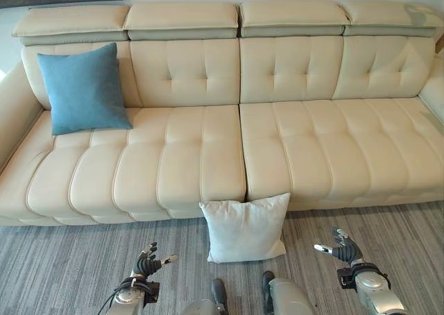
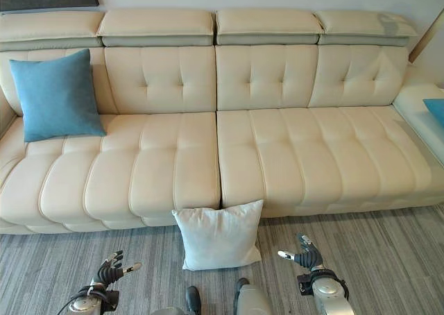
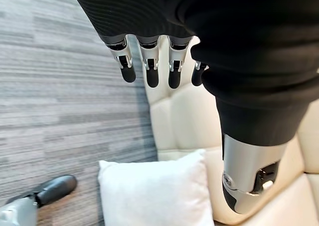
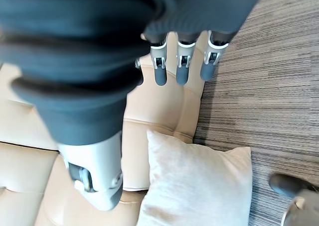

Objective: Pick up all the scattered cushions and arrange them neatly on the sofa.

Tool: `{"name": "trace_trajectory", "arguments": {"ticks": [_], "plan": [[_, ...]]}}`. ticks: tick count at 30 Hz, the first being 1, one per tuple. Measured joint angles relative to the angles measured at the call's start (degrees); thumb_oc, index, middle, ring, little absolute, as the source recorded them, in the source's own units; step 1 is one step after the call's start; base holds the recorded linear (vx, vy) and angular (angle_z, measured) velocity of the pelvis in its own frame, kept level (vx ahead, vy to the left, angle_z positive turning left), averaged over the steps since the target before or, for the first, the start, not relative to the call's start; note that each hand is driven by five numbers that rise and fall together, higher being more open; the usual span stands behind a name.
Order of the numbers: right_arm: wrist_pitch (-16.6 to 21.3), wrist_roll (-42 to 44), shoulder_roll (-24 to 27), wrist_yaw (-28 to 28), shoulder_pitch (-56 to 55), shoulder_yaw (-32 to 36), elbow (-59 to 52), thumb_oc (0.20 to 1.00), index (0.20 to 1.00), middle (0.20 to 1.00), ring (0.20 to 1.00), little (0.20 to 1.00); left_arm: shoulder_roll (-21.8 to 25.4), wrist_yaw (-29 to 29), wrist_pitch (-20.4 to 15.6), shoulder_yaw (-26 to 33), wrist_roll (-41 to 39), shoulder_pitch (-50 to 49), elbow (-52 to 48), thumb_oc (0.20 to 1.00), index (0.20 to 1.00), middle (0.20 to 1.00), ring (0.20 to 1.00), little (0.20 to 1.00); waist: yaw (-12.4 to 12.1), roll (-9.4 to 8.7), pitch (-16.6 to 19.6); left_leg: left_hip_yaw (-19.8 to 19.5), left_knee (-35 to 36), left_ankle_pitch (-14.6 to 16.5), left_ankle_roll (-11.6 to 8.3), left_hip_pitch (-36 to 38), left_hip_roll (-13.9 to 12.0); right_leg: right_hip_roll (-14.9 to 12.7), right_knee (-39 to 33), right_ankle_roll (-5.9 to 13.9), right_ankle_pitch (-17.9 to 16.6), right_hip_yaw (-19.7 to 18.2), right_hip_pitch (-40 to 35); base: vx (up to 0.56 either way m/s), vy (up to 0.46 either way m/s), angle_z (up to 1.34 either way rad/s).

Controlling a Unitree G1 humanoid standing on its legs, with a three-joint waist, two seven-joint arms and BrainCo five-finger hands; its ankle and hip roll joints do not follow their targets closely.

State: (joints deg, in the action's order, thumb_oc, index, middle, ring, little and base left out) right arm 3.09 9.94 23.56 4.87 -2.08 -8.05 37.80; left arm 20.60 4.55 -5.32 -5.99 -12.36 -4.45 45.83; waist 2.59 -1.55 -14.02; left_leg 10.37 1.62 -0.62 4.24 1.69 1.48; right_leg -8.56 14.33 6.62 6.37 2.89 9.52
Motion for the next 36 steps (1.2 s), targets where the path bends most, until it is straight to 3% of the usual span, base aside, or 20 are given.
{"name": "trace_trajectory", "arguments": {"ticks": [1,2,3,6,8,9,13,15,16,19,23,24,25,28,35,36], "plan": [[0.0,0.0,-0.2,0.0,-0.3,0.0,0.0,1.0,1.0,1.0,1.0,1.0,0.2,0.0,0.0,0.0,0.0,0.1,0.0,1.0,1.0,1.0,1.0,1.0,0.2,-0.35,0.0,-0.6,-0.4,-0.1,-0.18,-0.5,0.1,0.0,-2.4,0.61,-0.5,-0.3,-1.3,0.11,-0.157,0.48],[-0.1,0.0,-0.3,0.0,-1.0,0.0,0.1,1.0,1.0,1.0,1.0,1.0,0.6,0.0,0.0,0.0,0.0,0.0,0.0,1.0,1.0,1.0,1.0,1.0,0.0,-1.2,0.0,-2.0,-0.3,-0.3,-1.07,-0.5,0.3,-0.1,-6.0,0.1,-4.4,-0.3,-3.3,0.11,-0.157,0.53],[-0.2,0.0,-0.3,0.0,-1.0,0.0,0.0,1.0,1.0,1.0,1.0,1.0,0.5,0.0,0.0,0.0,0.0,-0.1,-0.1,1.0,1.0,1.0,1.0,1.0,0.0,-1.28,0.1,-2.4,-0.3,-0.3,-1.68,-0.5,0.0,0.1,-6.6,-0.41,-6.0,0.0,-3.6,0.08,-0.163,0.4],[-0.2,-0.5,0.9,0.1,-0.2,0.0,-0.5,1.0,1.0,1.0,1.0,1.0,0.4,0.2,-0.1,0.0,-0.1,-0.7,-0.2,1.0,1.0,1.0,1.0,1.0,-0.5,-0.43,0.0,-3.4,-1.4,-0.5,-3.88,-0.9,-2.0,2.0,-7.7,-1.81,-7.1,1.2,-4.8,-0.04,-0.163,0.19],[0.0,-1.1,2.7,1.0,2.0,-0.2,-0.3,1.0,1.0,1.0,1.0,1.0,0.7,0.6,-0.2,-0.3,-0.3,0.9,-0.2,1.0,1.0,1.0,1.0,1.0,-0.6,0.35,-0.4,-5.1,-5.0,-0.2,-4.77,-5.6,-3.4,3.0,-7.1,-2.86,-6.9,3.3,-2.4,-0.21,-0.145,0.31],[0.1,-1.0,3.6,1.5,4.5,-0.5,0.3,1.0,1.0,1.0,1.0,1.0,0.9,1.2,-0.5,-0.5,-0.8,2.8,-0.4,1.0,1.0,1.0,1.0,1.0,-1.3,1.07,-1.1,-5.5,-6.5,-0.6,-5.09,-8.8,-3.8,3.5,-5.6,-3.39,-7.2,3.9,0.2,-0.2,-0.118,0.24],[0.6,1.0,5.1,3.8,13.4,-0.2,4.7,1.0,1.0,1.0,1.0,1.0,2.2,3.3,-1.7,-1.4,-5.2,10.6,-0.4,1.0,1.0,1.0,1.0,1.0,-1.4,1.26,-4.9,-6.8,-11.5,-0.6,-6.04,-18.3,-4.4,3.3,1.6,-4.84,-5.1,5.2,10.5,-0.17,-0.092,0.2],[1.5,4.9,5.7,5.6,21.3,-0.1,7.6,1.0,1.0,1.0,1.0,1.0,4.5,5.2,-3.4,-2.7,-8.4,16.3,-0.2,1.0,1.0,1.0,1.0,1.0,-1.5,0.9,-7.9,-6.9,-16.3,0.5,-6.8,-27.9,-4.3,2.1,9.3,-5.94,-3.3,5.1,21.1,-0.11,-0.08,0.13],[1.5,6.2,6.1,6.7,26.2,0.7,9.3,1.0,1.0,1.0,1.0,1.0,5.5,5.8,-3.5,-2.8,-9.4,20.3,-0.1,1.0,1.0,1.0,1.0,1.0,-1.2,1.14,-12.3,-6.9,-18.9,0.8,-6.4,-31.1,-4.4,2.0,11.1,-6.93,-2.8,5.0,24.1,-0.1,-0.053,0.11],[1.9,9.9,6.8,9.4,35.4,0.0,12.8,1.0,1.0,1.0,1.0,1.0,6.6,7.9,-4.5,-3.0,-13.1,26.9,0.3,1.0,1.0,1.0,1.0,1.0,-0.7,1.3,-16.7,-6.8,-25.3,1.6,-6.51,-40.1,-5.0,1.7,16.9,-6.88,-2.7,4.8,32.7,-0.19,-0.029,0.05],[2.4,15.0,7.4,14.6,49.4,-1.6,18.7,1.0,1.0,1.0,1.0,1.0,8.7,11.3,-5.8,-4.0,-18.1,38.1,4.6,1.0,1.0,1.0,1.0,1.0,0.2,1.28,-18.9,-7.3,-37.7,3.7,-6.55,-56.8,-5.9,1.4,27.3,-8.55,-0.8,4.2,48.6,-0.06,-0.009,0.01],[2.5,15.0,7.5,14.6,49.8,-1.7,18.8,1.0,1.0,1.0,1.0,1.0,8.8,11.3,-5.8,-4.1,-18.1,38.5,4.8,1.0,1.0,1.0,1.0,1.0,0.2,1.28,-19.1,-7.3,-38.0,3.9,-6.56,-57.4,-6.0,1.4,27.7,-8.69,-0.7,4.2,49.1,0.0,-0.023,-0.04],[3.0,17.4,8.5,16.4,55.9,-4.6,19.7,1.0,1.0,1.0,1.0,1.0,10.6,12.4,-6.0,-6.8,-18.2,43.7,5.9,1.0,1.0,1.0,1.0,1.0,0.2,1.38,-19.3,-8.0,-42.6,5.6,-6.02,-64.4,-6.4,1.3,32.1,-9.1,0.3,3.8,56.0,0.03,-0.014,-0.01],[3.8,20.0,9.5,17.9,65.2,-7.8,21.1,1.0,1.0,1.0,1.0,1.0,13.3,13.4,-6.0,-10.6,-18.1,53.2,8.7,1.0,1.0,1.0,1.0,1.0,-0.3,1.43,-19.4,-8.6,-49.0,6.7,-6.43,-73.2,-6.5,1.2,37.7,-9.93,1.3,3.6,64.5,0.0,0.0,0.0],[3.8,24.7,4.9,21.9,77.3,-16.6,23.2,1.0,1.0,1.0,1.0,1.0,13.7,13.7,-4.4,-22.1,-18.2,72.7,13.0,1.0,1.0,1.0,1.0,1.0,-0.6,1.53,-19.3,-9.8,-51.3,6.8,-6.07,-79.7,-6.1,0.8,40.4,-11.09,1.8,3.7,70.7,0.03,-0.036,0.04],[4.0,25.1,3.6,23.3,77.9,-16.3,23.4,0.2,0.2,0.2,0.2,0.2,13.3,13.6,-4.6,-23.2,-18.2,75.8,12.0,1.0,1.0,1.0,1.0,1.0,-0.6,1.53,-19.3,-9.9,-51.3,6.8,-6.07,-80.1,-6.1,0.8,40.4,-11.12,1.9,3.8,71.0,0.01,-0.046,0.03]]}}
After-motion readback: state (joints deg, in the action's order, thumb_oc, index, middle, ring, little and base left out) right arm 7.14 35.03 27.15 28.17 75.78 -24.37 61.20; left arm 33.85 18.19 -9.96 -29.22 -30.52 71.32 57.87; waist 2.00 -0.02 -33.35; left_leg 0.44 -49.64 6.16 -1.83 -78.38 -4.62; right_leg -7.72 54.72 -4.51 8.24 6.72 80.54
